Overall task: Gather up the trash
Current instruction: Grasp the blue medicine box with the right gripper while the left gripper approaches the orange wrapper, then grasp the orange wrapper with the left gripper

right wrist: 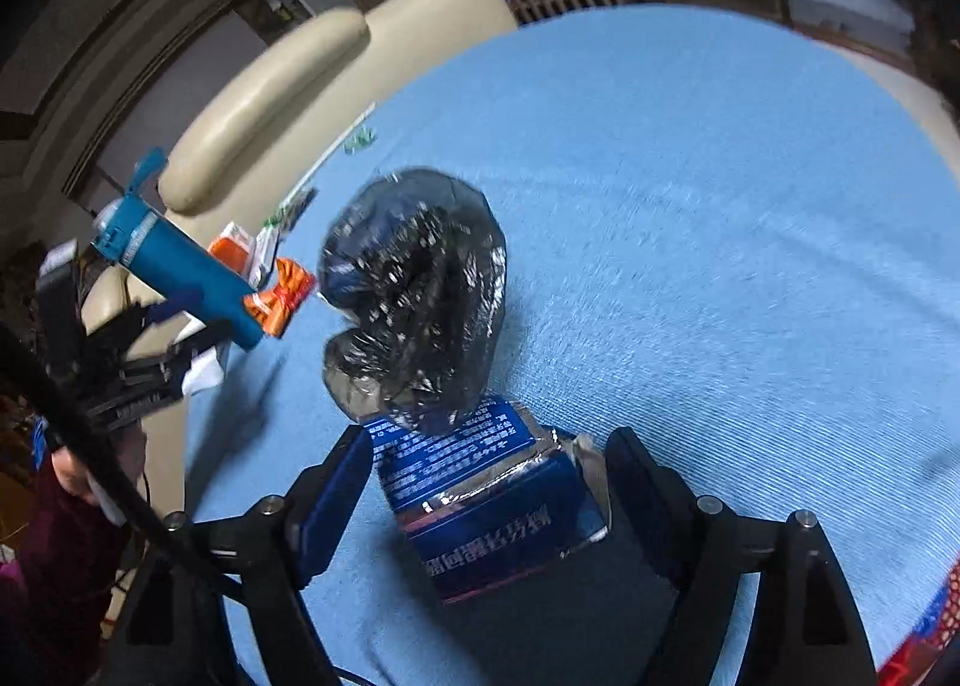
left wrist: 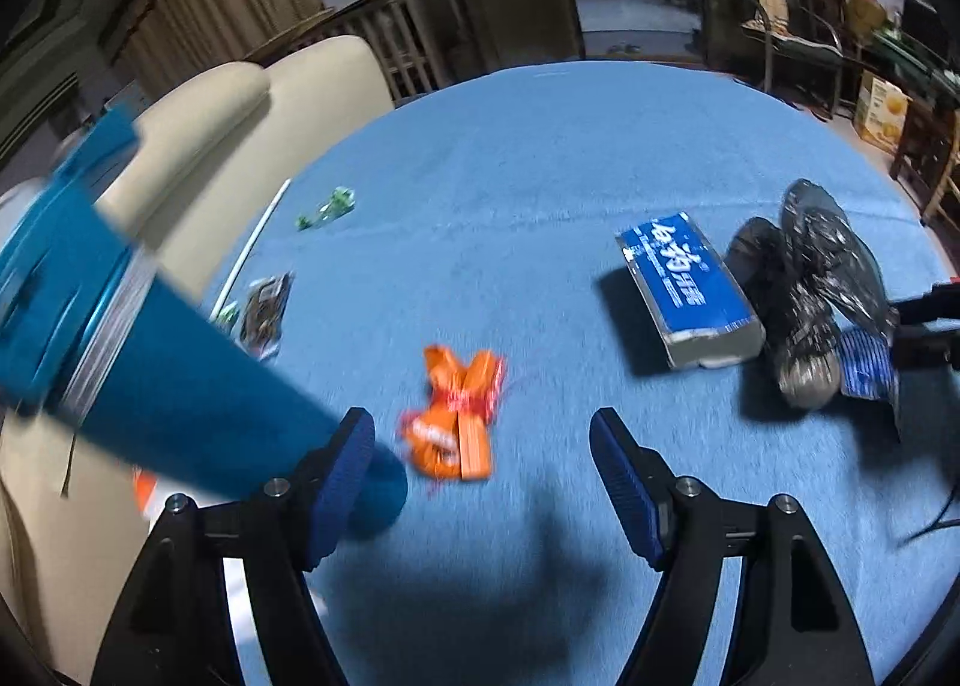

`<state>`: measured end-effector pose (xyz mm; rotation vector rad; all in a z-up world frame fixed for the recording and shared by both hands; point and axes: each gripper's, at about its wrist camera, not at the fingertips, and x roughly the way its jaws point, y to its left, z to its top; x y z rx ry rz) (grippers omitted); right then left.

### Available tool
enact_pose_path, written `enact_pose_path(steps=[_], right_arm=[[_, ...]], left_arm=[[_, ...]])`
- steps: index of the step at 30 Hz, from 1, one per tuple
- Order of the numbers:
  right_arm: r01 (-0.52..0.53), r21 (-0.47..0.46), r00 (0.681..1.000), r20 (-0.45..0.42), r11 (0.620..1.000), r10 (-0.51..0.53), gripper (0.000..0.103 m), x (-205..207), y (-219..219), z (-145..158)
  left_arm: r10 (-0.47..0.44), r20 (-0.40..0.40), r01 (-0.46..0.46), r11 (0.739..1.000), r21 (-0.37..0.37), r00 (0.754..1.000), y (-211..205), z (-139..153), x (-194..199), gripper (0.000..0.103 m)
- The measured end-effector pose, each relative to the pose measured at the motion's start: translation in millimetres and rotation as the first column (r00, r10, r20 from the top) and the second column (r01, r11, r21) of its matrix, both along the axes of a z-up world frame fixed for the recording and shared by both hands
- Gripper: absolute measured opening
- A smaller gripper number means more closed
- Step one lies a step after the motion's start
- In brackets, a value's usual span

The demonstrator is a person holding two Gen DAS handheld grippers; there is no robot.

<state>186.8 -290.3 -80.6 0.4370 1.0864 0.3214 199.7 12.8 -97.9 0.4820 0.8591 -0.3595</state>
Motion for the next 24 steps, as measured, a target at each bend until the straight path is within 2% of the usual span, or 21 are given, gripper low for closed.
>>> enact_pose_path(steps=[5,7,10,14,19,24], right_arm=[[-0.045,0.044,0.999,-0.010,0.998,0.046,0.083,1.3,6.2,-0.8],[-0.084,0.007,0.996,0.001,0.996,0.084,0.083,-3.6,16.5,2.6],[-0.148,-0.087,0.988,0.017,0.985,0.150,0.083,-11.0,35.6,5.2],[-0.175,-0.199,0.984,0.004,0.964,0.180,0.084,-14.4,57.3,2.1],[-0.164,-0.284,0.985,0.001,0.945,0.172,0.084,-13.9,71.0,1.8],[-0.163,-0.344,0.984,0.004,0.925,0.176,0.083,-13.1,88.7,-2.5]], left_arm=[[-0.029,-0.057,0.029,1.000,-0.008,0.998,-1.1,-12.1,23.2,0.075],[-0.043,-0.059,0.044,0.999,0.023,0.997,-5.8,-18.8,27.2,0.075],[-0.073,-0.075,0.075,0.997,0.020,0.995,-13.1,-24.9,27.3,0.075],[-0.074,-0.096,0.078,0.996,0.045,0.993,-18.0,-35.1,28.5,0.075],[-0.093,-0.127,0.096,0.995,0.013,0.988,-20.7,-41.0,36.0,0.075],[-0.122,-0.140,0.114,0.992,-0.061,0.983,-18.1,-32.0,48.6,0.075]])
